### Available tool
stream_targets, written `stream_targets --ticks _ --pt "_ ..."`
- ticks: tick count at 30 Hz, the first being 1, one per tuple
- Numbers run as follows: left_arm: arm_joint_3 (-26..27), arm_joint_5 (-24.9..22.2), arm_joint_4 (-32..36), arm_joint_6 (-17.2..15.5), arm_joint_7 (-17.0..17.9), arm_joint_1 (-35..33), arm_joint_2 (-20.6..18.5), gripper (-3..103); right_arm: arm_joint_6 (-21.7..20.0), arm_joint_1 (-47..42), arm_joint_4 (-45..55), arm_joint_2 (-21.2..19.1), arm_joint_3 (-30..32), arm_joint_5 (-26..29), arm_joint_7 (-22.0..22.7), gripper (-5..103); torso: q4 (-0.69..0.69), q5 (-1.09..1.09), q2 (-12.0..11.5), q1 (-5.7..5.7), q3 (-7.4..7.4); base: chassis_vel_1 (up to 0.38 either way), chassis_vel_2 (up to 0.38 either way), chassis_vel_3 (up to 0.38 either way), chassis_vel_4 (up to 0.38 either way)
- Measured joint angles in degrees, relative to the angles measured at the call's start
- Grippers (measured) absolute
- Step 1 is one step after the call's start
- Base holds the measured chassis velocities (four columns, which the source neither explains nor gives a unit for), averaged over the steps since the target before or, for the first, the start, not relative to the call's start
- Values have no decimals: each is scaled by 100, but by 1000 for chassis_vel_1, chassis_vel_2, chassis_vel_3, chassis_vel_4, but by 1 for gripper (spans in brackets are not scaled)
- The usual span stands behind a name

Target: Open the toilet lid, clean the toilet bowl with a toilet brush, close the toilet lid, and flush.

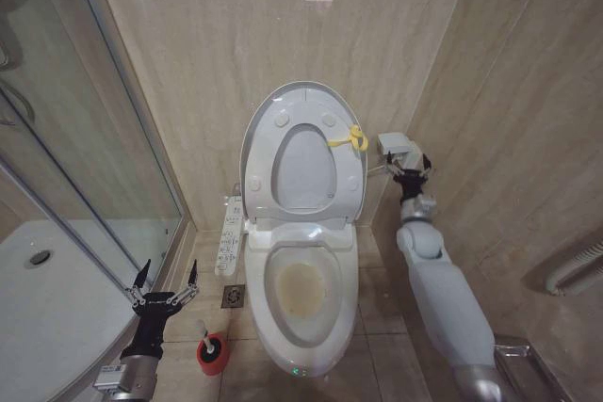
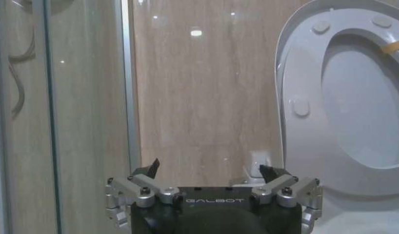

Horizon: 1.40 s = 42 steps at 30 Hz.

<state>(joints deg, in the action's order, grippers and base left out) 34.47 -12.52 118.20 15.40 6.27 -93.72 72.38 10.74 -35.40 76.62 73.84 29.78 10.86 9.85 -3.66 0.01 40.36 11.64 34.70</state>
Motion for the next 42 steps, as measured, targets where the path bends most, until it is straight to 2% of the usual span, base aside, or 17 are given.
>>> stream_targets --ticks 13,23,29,36,42 --pt "0 0 0 0 0 0 0 100 -165 762 -467 22 -726 148 160 100 -1 -1 0 0 0 0 0 0 0" --pt "0 0 0 0 0 0 0 100 -223 750 -410 106 -1179 162 260 100 -3 -2 0 -1 -1 0 0 0 0" --pt "0 0 0 0 0 0 0 100 -190 321 141 -336 -1396 291 289 100 1 -1 1 -2 -1 0 0 0 0" --pt "0 0 0 0 0 0 0 100 -32 -452 730 -741 -1247 294 220 100 -2 -1 1 -1 -2 0 0 0 0" --pt "1 0 0 0 0 0 0 100 27 -1433 1200 -660 -854 326 173 100 -4 0 1 -1 -2 0 0 0 0"
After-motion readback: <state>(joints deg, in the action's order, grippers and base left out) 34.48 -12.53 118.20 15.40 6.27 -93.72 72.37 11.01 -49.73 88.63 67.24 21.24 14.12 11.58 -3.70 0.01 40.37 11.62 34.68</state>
